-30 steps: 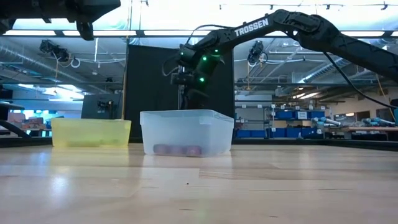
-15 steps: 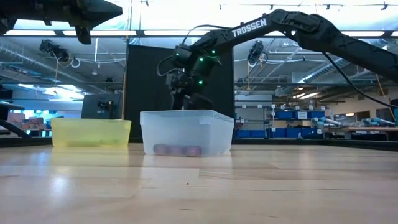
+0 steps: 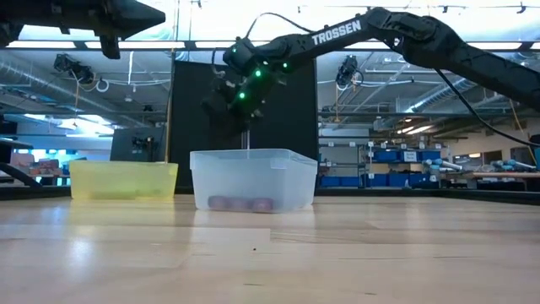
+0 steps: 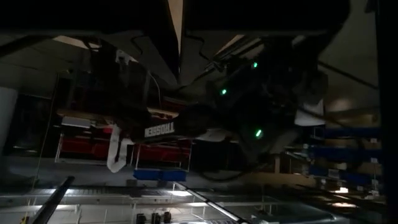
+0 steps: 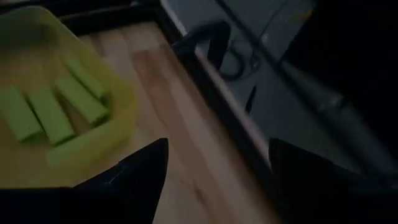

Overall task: Sort blocks
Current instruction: Put the green block into the yellow bin

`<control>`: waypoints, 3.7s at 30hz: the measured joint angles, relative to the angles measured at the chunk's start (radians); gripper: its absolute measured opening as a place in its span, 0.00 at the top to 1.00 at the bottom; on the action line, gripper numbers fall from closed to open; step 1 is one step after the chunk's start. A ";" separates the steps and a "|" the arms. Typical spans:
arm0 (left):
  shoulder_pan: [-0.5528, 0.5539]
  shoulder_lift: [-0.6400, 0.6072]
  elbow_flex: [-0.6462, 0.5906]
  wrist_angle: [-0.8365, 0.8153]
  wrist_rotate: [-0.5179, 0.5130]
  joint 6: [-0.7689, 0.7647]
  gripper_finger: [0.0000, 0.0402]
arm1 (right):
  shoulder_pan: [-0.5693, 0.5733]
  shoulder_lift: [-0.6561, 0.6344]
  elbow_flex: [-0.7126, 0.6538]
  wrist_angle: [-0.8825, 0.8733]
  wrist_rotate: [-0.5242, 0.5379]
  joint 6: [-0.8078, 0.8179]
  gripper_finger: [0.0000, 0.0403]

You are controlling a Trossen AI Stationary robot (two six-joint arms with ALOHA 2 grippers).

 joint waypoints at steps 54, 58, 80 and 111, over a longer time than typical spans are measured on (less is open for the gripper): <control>0.829 1.336 0.827 -0.900 0.696 0.206 0.99 | -0.198 -0.383 -0.043 -0.314 -0.200 -0.160 0.42; 0.840 1.376 0.851 -0.909 0.708 0.212 0.99 | -0.198 -0.383 -0.043 -0.294 -0.208 -0.167 0.43; 0.830 1.579 1.089 -0.988 0.831 0.290 1.00 | -0.202 -0.408 -0.042 -0.265 -0.210 -0.182 0.44; 0.788 1.080 0.719 -0.554 0.819 0.132 1.00 | -0.281 -0.413 -0.177 -0.369 -0.217 -0.139 0.45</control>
